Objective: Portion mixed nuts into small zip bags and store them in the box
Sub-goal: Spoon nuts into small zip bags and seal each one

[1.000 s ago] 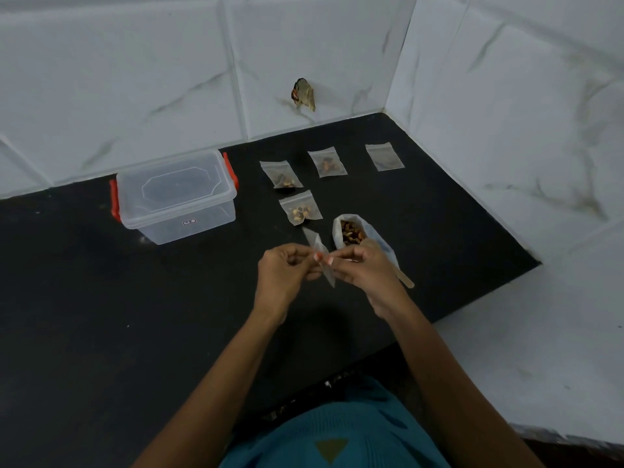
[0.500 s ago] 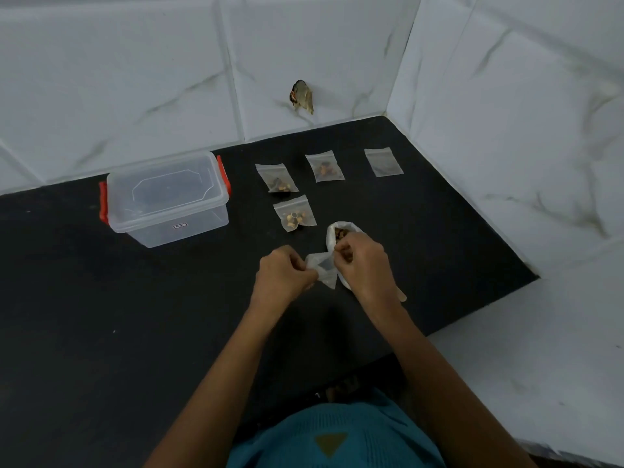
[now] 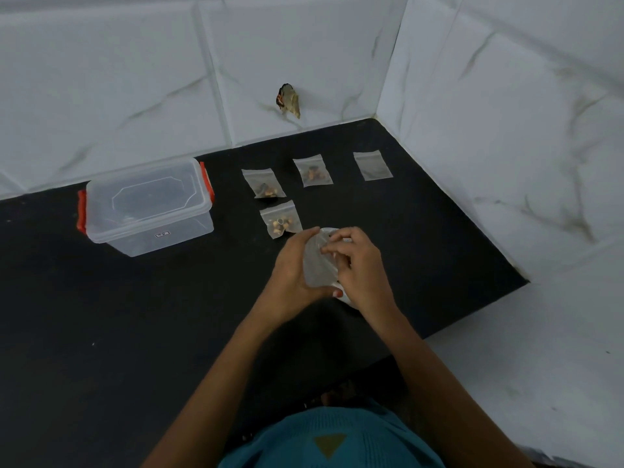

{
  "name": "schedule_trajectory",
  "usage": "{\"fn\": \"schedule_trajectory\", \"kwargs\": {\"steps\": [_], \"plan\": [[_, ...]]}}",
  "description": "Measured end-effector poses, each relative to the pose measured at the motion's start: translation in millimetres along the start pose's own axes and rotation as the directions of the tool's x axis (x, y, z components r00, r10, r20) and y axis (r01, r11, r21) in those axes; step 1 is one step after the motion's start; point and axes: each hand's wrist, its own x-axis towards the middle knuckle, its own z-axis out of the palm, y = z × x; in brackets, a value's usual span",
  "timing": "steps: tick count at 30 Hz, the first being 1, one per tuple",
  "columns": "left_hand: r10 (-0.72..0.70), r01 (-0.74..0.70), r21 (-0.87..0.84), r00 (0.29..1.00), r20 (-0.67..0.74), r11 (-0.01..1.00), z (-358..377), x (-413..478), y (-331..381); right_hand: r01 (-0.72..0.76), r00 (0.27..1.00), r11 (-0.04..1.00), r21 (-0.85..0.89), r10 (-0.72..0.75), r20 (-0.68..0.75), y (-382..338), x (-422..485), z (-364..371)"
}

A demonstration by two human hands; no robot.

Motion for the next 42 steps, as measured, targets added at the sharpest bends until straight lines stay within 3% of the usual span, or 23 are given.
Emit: {"fn": "schedule_trajectory", "kwargs": {"steps": [4,11,15,24,29,34,37,42], "plan": [[0.06,-0.061,-0.013,0.996,-0.072,0.998,21,5,-4,-0.073,0.993,0.993,0.089,0.064,0.1,1,1,-6],[0.041,-0.055,-0.098,0.989,-0.139,0.994,38,12,-13,-0.099,0.979,0.982,0.159,0.067,0.195,7,2,-12],[0.035,-0.075,-0.16,0.971,-0.237,0.984,39,14,-13,-0.116,0.982,0.974,0.193,0.083,0.168,8,4,-17],[0.093,-0.146,-0.205,0.965,-0.245,0.968,38,18,-26,-0.213,0.975,0.853,0.477,0.158,0.153,16,2,-28],[0.116,-0.159,-0.179,0.966,-0.232,0.971,42,21,-27,-0.22,0.975,0.866,0.449,0.177,0.137,18,3,-27],[0.195,-0.22,-0.072,0.947,-0.256,0.973,40,25,-25,-0.078,0.97,0.991,0.111,0.05,0.238,13,2,-26],[0.229,-0.238,-0.011,0.946,-0.23,0.971,40,28,-23,-0.005,0.946,0.999,0.04,-0.008,0.324,7,-1,-26],[0.211,-0.232,-0.066,0.95,-0.228,0.97,41,26,-22,0.069,0.933,0.994,-0.089,-0.032,0.359,4,-1,-26]]}}
